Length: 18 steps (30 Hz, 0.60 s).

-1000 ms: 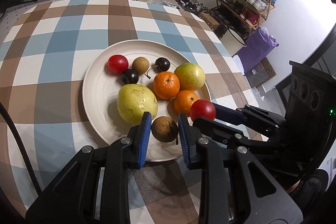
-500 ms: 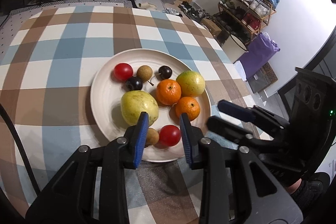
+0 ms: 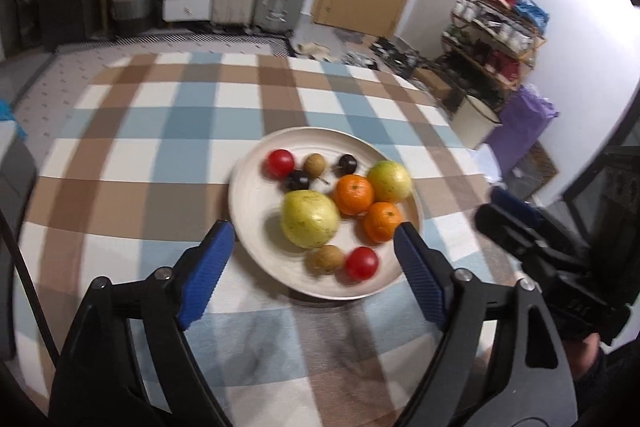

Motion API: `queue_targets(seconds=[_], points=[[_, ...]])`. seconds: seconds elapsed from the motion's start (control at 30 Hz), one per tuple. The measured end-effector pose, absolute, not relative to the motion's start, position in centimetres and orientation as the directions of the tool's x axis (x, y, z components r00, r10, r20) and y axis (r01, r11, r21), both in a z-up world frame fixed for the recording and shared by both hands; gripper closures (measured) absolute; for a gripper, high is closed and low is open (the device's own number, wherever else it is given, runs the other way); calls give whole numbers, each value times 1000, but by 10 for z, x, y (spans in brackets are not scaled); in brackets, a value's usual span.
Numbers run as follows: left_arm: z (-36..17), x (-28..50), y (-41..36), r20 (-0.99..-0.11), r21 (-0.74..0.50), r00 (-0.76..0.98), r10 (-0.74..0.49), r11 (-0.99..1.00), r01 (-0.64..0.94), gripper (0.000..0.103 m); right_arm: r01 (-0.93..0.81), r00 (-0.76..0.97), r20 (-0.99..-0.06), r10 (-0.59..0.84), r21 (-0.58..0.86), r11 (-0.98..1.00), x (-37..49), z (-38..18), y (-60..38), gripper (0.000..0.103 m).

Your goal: Organize fruits

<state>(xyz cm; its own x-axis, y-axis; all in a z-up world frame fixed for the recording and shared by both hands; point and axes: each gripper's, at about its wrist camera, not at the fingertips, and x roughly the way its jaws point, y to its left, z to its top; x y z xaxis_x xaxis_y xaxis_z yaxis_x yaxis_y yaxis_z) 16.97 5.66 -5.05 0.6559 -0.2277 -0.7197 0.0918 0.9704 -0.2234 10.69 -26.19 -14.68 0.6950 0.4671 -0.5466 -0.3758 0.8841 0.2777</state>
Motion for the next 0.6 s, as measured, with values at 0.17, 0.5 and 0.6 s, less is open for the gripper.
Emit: queue_targets(seconds=[0.17,0.5,0.6], points=[[-54,153,58,-715,-136,688,-125,990,39,17,-354,751,-504,426,237,905,90,-145,-266,13],[-60,118,60,-637,-41,771,-12,999,-18,1,-318,793,-483,370,189,929,63,-159,-272,8],[-59,108,59,-602,-25,799,-14,1000,0,1,-311,804,-477,354,170,935,57,-163,-274,7]])
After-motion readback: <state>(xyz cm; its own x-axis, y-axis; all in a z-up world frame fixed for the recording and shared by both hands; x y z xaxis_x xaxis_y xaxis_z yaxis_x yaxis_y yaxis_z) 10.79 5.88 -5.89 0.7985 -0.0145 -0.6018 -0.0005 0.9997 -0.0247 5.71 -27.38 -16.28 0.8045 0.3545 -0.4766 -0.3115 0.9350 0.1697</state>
